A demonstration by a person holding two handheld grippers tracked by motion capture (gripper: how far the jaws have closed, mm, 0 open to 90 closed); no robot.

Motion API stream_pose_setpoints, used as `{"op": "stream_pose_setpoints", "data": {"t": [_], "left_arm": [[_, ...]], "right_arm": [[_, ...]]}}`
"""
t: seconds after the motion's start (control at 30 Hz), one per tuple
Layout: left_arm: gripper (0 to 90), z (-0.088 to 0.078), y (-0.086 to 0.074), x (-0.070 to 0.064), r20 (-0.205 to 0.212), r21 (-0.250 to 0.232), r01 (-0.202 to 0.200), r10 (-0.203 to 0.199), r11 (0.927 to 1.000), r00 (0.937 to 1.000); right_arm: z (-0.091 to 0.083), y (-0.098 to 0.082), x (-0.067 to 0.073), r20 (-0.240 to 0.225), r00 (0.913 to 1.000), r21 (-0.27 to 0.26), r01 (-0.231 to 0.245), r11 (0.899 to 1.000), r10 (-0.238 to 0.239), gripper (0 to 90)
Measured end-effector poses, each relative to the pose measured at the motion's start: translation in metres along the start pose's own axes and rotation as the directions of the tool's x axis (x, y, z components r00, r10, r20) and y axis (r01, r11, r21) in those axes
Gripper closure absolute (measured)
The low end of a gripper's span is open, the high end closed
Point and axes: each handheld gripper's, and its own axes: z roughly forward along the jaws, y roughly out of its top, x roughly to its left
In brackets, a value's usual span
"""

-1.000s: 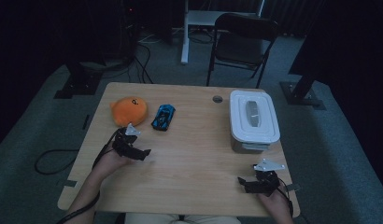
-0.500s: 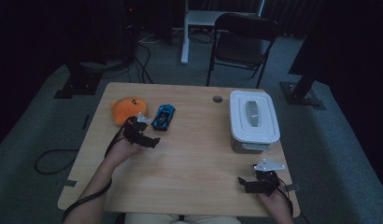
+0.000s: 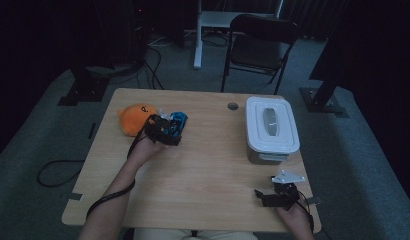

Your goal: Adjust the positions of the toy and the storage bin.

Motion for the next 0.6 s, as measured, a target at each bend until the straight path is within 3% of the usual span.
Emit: {"op": "stream_pose_setpoints", "data": {"t": [0.17,0.43,0.6], "left_arm": [[4.3,0.016,0.012,0.003,-0.017,0.015,0.015,-0.014,0.9998,0.9997],[4.4,0.037,0.023,0.013,-0.021,0.040,0.077,-0.076,0.9962,0.9969],[4.4,0.050,0.028,0.013,-0.054,0.065,0.073,-0.069,0.9952,0.9961]], "right_arm": [[0.000,0.000,0.000,0.000,1.0000,0.000,0.000,1.000,0.000,12.7],[0.000,0.000,0.000,0.000,1.0000,0.000,0.000,1.000,0.000,12.7],[0.000,0.000,0.000,0.001,1.0000,-0.001,0.000,1.000,0.000,13.0]]}}
